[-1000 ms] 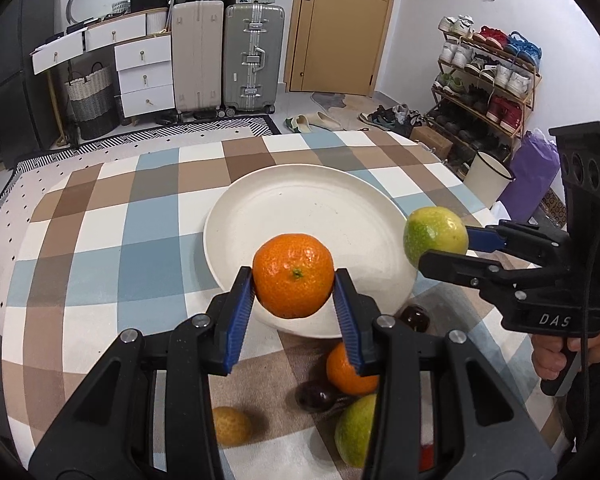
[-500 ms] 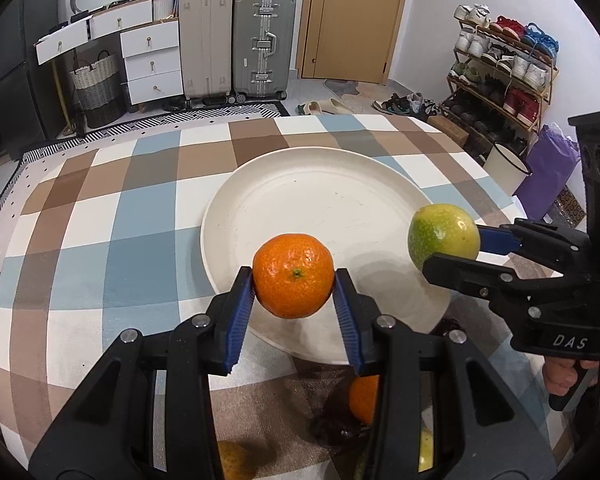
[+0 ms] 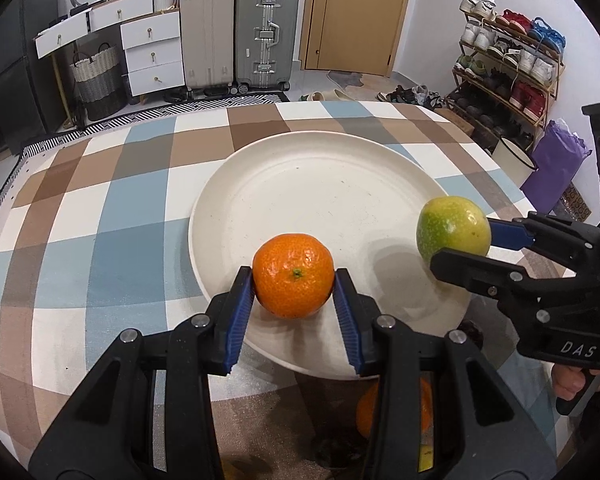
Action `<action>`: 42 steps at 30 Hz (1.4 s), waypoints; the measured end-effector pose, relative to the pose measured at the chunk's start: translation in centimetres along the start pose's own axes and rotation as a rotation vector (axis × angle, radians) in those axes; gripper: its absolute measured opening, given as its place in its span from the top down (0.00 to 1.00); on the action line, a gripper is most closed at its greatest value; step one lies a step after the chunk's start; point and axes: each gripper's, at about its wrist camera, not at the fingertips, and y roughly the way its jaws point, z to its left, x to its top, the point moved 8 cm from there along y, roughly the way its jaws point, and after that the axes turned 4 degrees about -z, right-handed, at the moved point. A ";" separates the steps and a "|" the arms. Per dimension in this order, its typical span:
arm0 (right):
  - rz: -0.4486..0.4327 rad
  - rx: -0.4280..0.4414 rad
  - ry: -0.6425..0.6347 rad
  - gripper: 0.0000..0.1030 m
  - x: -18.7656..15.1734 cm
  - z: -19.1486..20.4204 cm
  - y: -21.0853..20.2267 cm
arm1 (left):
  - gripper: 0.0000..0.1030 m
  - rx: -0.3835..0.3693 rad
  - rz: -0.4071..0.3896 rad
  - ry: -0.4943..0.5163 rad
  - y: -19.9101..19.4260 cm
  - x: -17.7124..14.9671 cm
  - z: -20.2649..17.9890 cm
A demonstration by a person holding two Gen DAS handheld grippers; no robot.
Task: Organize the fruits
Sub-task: 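Carry the orange and pomelo over the cream plate and release both, then move both tools back toward the remaining fruits near the tomatoes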
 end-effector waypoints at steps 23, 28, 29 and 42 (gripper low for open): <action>-0.087 -0.115 0.083 0.00 -0.8 -1.8 -8.4 | 0.00 0.054 -0.125 -0.022 -9.8 -0.2 1.0; -0.111 -0.090 0.086 0.00 -1.9 -1.0 -10.1 | 0.01 0.035 -0.158 -0.035 -13.3 -1.4 1.4; -0.109 -0.076 0.082 0.00 -2.3 -0.8 -10.4 | 0.01 0.042 -0.163 -0.036 -13.9 -1.7 1.5; -0.035 -0.022 0.063 0.00 -6.7 1.8 -11.5 | 0.01 0.057 -0.119 -0.050 -17.8 -8.0 2.2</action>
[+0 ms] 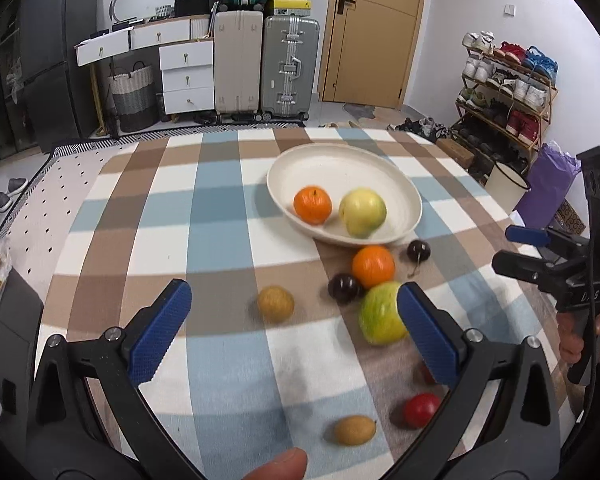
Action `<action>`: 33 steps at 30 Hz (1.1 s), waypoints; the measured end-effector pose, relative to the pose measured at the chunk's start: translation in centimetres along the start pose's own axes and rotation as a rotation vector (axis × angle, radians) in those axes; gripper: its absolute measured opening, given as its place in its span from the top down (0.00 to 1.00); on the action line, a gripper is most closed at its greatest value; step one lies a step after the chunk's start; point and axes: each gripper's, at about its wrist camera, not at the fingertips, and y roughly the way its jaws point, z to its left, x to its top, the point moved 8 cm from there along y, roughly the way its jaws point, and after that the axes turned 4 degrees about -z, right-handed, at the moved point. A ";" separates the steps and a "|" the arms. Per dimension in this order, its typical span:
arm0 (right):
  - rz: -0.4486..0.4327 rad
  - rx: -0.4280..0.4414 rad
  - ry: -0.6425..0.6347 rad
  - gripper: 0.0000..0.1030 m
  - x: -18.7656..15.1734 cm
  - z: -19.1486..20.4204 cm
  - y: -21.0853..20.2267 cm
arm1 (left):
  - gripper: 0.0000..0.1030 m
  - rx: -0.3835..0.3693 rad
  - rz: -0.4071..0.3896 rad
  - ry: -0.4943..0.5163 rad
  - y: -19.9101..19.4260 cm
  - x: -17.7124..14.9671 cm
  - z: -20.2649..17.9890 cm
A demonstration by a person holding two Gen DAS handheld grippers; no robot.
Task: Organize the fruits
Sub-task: 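Move both tools back toward the remaining fruits near the tomatoes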
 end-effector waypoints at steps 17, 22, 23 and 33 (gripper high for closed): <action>0.119 0.043 -0.062 0.00 -5.5 3.0 0.6 | 0.01 0.004 0.112 0.004 -0.4 -6.8 -1.6; 0.136 0.047 -0.066 0.00 -6.3 3.4 1.0 | 0.00 0.001 0.144 -0.003 -0.3 -8.1 -1.6; 0.141 0.047 -0.065 0.00 -6.4 3.5 1.1 | 0.00 0.007 0.148 -0.001 -0.3 -8.3 -1.5; 0.180 0.082 -0.108 0.01 -7.7 5.3 1.7 | 0.01 0.024 0.183 0.010 0.1 -9.8 -1.6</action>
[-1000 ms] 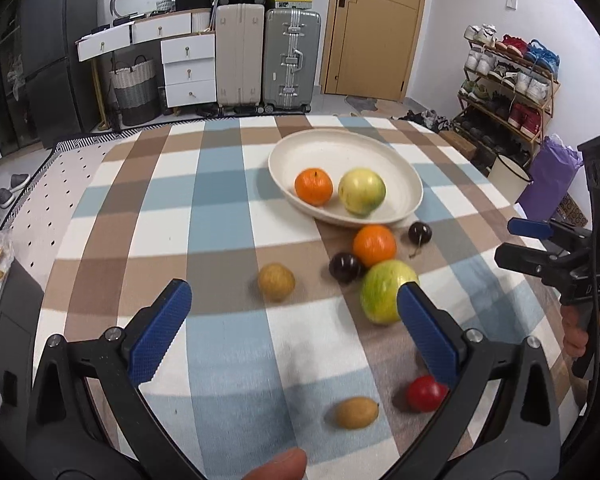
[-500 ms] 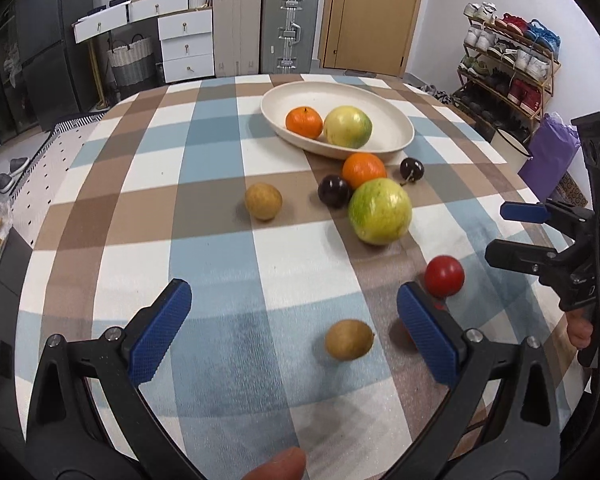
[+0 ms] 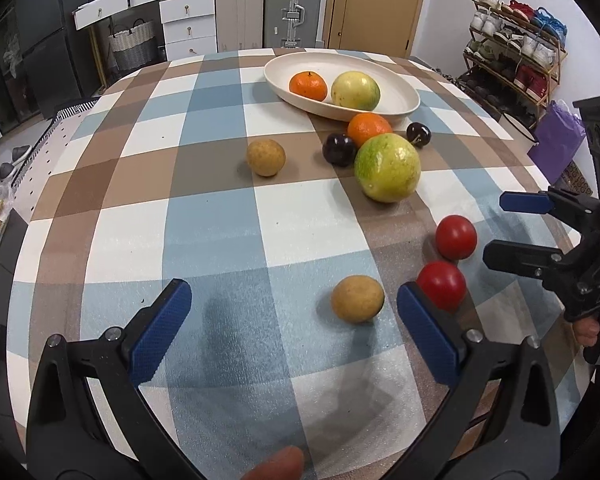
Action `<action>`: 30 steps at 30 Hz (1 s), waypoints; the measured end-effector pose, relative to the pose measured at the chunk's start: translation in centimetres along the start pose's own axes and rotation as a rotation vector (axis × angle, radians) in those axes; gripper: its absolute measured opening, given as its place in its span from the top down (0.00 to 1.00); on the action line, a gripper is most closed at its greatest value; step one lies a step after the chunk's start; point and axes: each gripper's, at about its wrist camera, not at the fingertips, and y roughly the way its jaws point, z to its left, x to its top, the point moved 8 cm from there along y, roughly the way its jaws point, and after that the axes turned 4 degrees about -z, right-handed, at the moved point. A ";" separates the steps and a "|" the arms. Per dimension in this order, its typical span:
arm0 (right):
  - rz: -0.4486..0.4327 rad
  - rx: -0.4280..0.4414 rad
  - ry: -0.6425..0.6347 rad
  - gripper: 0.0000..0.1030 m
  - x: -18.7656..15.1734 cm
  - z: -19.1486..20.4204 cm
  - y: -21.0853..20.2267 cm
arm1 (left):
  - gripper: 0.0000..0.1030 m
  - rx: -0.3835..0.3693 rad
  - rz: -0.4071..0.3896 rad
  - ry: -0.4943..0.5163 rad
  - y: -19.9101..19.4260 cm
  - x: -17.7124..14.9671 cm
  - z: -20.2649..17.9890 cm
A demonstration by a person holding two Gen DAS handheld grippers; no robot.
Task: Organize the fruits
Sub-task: 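Move both tools back toward the remaining fruits near the tomatoes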
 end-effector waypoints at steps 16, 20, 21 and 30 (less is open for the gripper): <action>0.029 -0.102 -0.121 0.01 0.0 0.8 1.9 | 0.00 0.014 0.050 0.026 1.4 -0.9 0.2; 0.027 -0.097 -0.121 0.01 0.4 0.8 2.2 | 0.00 0.029 0.044 0.029 1.6 -0.5 0.2; 0.027 -0.096 -0.123 0.01 0.4 0.9 2.3 | 0.00 0.027 0.047 0.028 1.7 -0.5 0.2; 0.033 -0.095 -0.142 0.05 0.5 1.2 3.0 | 0.00 0.040 0.056 0.037 2.3 -0.2 0.2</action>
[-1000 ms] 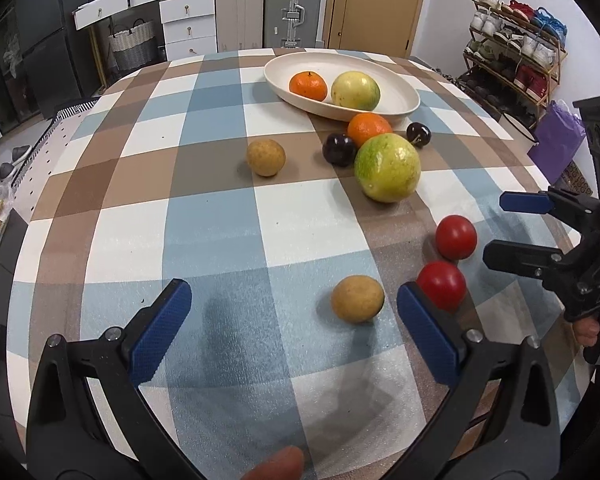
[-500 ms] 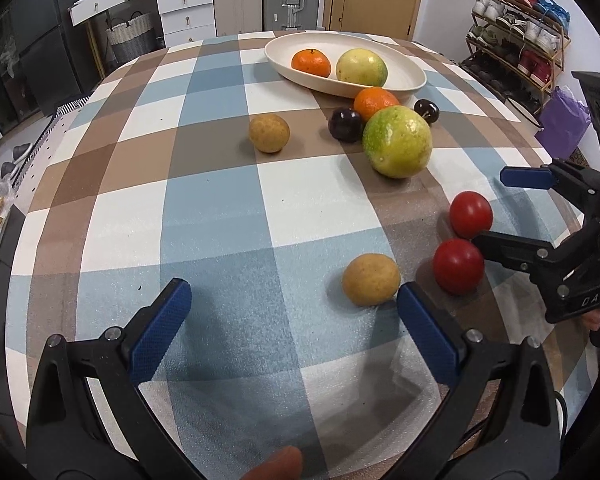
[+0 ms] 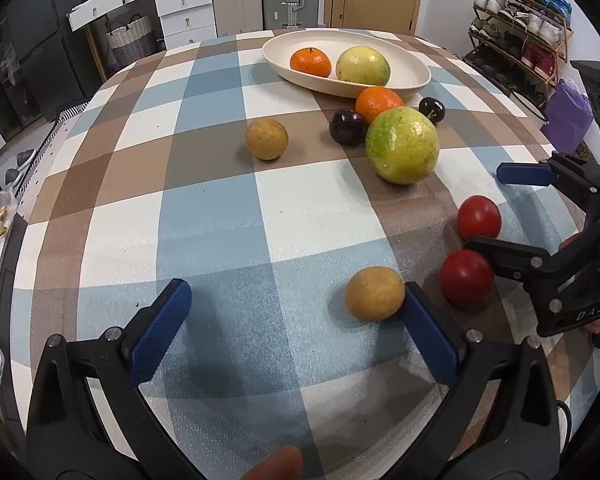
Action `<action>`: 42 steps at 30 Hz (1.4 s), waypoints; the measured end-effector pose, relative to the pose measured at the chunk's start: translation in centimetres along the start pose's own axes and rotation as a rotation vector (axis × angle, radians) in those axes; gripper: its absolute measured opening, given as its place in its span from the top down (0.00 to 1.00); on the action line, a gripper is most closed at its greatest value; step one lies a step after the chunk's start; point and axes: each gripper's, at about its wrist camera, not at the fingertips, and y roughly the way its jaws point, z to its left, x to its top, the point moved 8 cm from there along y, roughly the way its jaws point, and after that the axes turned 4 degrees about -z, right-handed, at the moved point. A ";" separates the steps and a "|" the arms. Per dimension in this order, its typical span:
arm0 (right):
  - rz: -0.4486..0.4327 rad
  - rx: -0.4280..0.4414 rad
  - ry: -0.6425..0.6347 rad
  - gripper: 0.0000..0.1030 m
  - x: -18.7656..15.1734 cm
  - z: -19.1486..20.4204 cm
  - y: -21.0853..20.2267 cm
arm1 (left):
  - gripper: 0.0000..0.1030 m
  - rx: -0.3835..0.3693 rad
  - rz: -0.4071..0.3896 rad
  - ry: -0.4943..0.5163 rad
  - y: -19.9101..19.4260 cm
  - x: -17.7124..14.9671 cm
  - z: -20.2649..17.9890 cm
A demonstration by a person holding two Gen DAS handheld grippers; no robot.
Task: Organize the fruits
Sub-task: 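Move both tools back toward the remaining fruits near the tomatoes, then grasp the brown kiwi with the left tool while the right tool grasps the red tomato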
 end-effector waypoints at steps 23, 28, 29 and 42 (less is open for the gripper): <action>-0.073 0.085 -0.017 0.60 0.0 1.5 -1.2 | 0.00 0.003 -0.006 0.011 -0.2 -0.4 -0.4; -0.081 0.106 -0.007 0.69 0.0 1.7 -1.3 | 0.01 0.007 -0.007 0.026 -0.4 -0.4 -0.6; -0.082 0.110 0.000 0.69 0.0 1.7 -1.3 | 0.01 0.008 -0.008 0.028 -0.5 -0.4 -0.6; -0.089 0.102 0.024 0.69 -0.3 0.8 -1.7 | 0.38 -0.071 -0.007 0.074 -1.3 -0.4 -2.1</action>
